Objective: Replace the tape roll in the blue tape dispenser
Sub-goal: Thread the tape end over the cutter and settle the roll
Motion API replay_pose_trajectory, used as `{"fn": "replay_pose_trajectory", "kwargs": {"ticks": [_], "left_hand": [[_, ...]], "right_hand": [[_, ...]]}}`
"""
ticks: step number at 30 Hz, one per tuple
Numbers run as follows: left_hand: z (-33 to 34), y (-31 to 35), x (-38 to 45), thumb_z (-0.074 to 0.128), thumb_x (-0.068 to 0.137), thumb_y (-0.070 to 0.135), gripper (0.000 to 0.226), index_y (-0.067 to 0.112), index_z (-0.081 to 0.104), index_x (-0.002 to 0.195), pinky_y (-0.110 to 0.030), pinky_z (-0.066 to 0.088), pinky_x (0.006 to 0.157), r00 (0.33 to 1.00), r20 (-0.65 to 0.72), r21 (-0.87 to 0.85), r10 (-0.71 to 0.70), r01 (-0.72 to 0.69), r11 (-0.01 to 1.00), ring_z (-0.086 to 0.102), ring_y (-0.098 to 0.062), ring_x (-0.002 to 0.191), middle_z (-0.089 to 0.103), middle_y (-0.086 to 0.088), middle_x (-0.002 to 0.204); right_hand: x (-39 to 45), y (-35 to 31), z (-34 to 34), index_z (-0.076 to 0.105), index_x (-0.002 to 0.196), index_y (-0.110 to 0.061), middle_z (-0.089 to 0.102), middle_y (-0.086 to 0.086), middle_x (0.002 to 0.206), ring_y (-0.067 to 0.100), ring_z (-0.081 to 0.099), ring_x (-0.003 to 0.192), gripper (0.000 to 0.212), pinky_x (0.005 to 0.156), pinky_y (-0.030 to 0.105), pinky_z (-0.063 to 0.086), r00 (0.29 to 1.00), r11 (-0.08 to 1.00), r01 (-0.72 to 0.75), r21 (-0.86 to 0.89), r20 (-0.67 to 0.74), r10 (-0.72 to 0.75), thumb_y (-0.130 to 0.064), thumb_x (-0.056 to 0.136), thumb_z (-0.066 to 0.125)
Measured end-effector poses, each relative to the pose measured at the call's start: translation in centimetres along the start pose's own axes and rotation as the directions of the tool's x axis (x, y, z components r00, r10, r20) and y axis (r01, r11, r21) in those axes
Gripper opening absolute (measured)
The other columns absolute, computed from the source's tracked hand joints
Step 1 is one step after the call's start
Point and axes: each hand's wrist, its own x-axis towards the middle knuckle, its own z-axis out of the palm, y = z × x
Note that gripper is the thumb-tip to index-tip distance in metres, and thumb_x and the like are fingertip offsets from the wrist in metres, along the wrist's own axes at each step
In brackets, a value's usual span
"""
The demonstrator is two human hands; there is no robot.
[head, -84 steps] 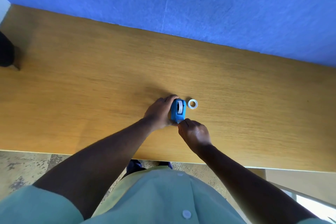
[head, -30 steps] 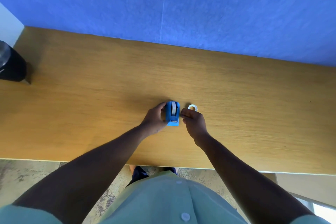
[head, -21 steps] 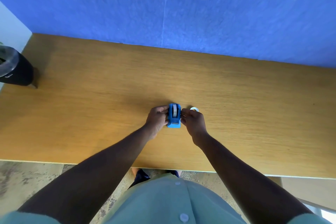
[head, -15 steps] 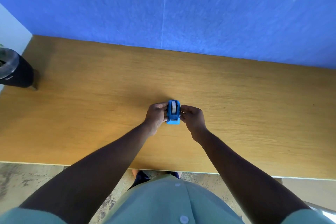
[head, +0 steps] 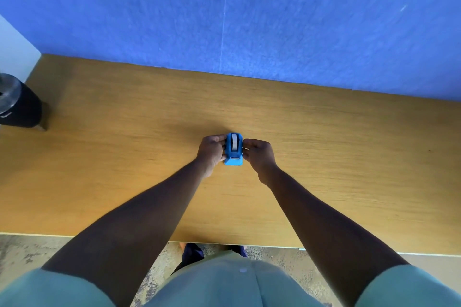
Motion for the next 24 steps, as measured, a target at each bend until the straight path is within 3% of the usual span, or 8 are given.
{"fn": "replay_pose_trajectory", "kwargs": {"ticks": [7,11,16,17,19,21,22,24], "left_hand": [[-0.3,-0.1,-0.2,0.034,0.107,-0.001,0.041,0.003,0.062,0.137,-0.037,0.055,0.089,1.000,0.008,0.027,-0.001,0.001,1.000,0.067,-0.018,0.103,0.067,-0.013,0.130],[-0.6,-0.4,-0.3,0.040,0.103,0.000,0.044,0.009,0.061,0.140,-0.027,0.051,0.089,0.996,0.045,0.255,0.082,-0.091,0.963,0.065,-0.016,0.111,0.067,-0.007,0.135],[-1.9,-0.2,-0.8,0.043,0.102,0.003,0.052,0.016,0.051,0.151,-0.025,0.048,0.088,0.973,0.095,0.603,0.209,-0.223,0.766,0.061,-0.022,0.125,0.059,-0.006,0.146],[-2.1,0.0,-1.1,0.043,0.102,0.005,0.053,0.019,0.047,0.154,-0.028,0.051,0.083,0.968,0.102,0.654,0.228,-0.238,0.718,0.065,-0.024,0.118,0.059,-0.007,0.146],[-2.7,0.1,-1.2,0.044,0.104,0.011,0.055,0.023,0.041,0.157,-0.030,0.052,0.071,0.954,0.120,0.737,0.273,-0.270,0.620,0.068,-0.024,0.105,0.059,-0.007,0.146],[-3.1,0.6,-1.2,0.045,0.107,0.019,0.053,0.022,0.034,0.160,-0.034,0.053,0.087,0.940,0.154,0.829,0.305,-0.291,0.478,0.059,-0.026,0.131,0.047,-0.005,0.159],[-3.3,0.9,-1.0,0.044,0.109,0.024,0.054,0.020,0.031,0.161,-0.037,0.049,0.104,0.928,0.184,0.864,0.324,-0.310,0.396,0.044,-0.025,0.147,0.038,-0.004,0.165],[-3.6,1.9,-1.2,0.042,0.110,0.031,0.057,0.017,0.024,0.163,-0.040,0.033,0.123,0.914,0.216,0.909,0.343,-0.317,0.272,0.019,-0.023,0.159,0.025,-0.004,0.171]], "right_hand": [[-0.1,0.1,-0.5,0.070,0.129,-0.008,0.072,0.003,0.113,0.024,0.069,0.112,0.038,0.101,0.041,0.059,0.999,0.998,-0.015,0.067,0.033,0.013,0.002,0.105,0.042],[0.0,0.5,-0.8,0.066,0.136,-0.013,0.071,0.004,0.127,0.022,0.068,0.117,0.035,0.099,0.038,0.059,1.000,0.999,0.000,-0.032,0.021,0.001,-0.007,0.105,0.052],[-0.5,0.1,-1.6,0.064,0.140,-0.013,0.067,0.003,0.128,0.018,0.062,0.110,0.039,0.076,0.025,0.051,0.986,0.903,0.164,-0.396,0.031,-0.165,-0.012,0.105,0.046],[-0.7,-0.2,-1.8,0.062,0.142,-0.012,0.066,0.005,0.128,0.019,0.062,0.111,0.040,0.076,0.024,0.051,0.980,0.865,0.192,-0.463,0.054,-0.189,-0.011,0.106,0.045],[-0.8,-0.7,-2.1,0.055,0.149,-0.014,0.062,0.007,0.145,0.024,0.061,0.128,0.043,0.089,0.028,0.054,0.971,0.804,0.233,-0.547,0.085,-0.224,-0.013,0.107,0.047],[-1.0,-1.5,-2.5,0.048,0.155,-0.018,0.053,0.006,0.157,0.026,0.055,0.139,0.047,0.100,0.034,0.053,0.962,0.738,0.264,-0.621,0.112,-0.250,-0.018,0.108,0.049],[-1.0,-2.0,-2.6,0.045,0.157,-0.019,0.050,0.006,0.160,0.026,0.052,0.143,0.049,0.104,0.035,0.052,0.955,0.693,0.285,-0.663,0.133,-0.265,-0.020,0.108,0.050],[-0.9,-2.8,-2.9,0.037,0.160,-0.019,0.040,0.004,0.166,0.025,0.038,0.153,0.053,0.113,0.037,0.045,0.943,0.602,0.316,-0.734,0.172,-0.286,-0.024,0.109,0.050]]}}
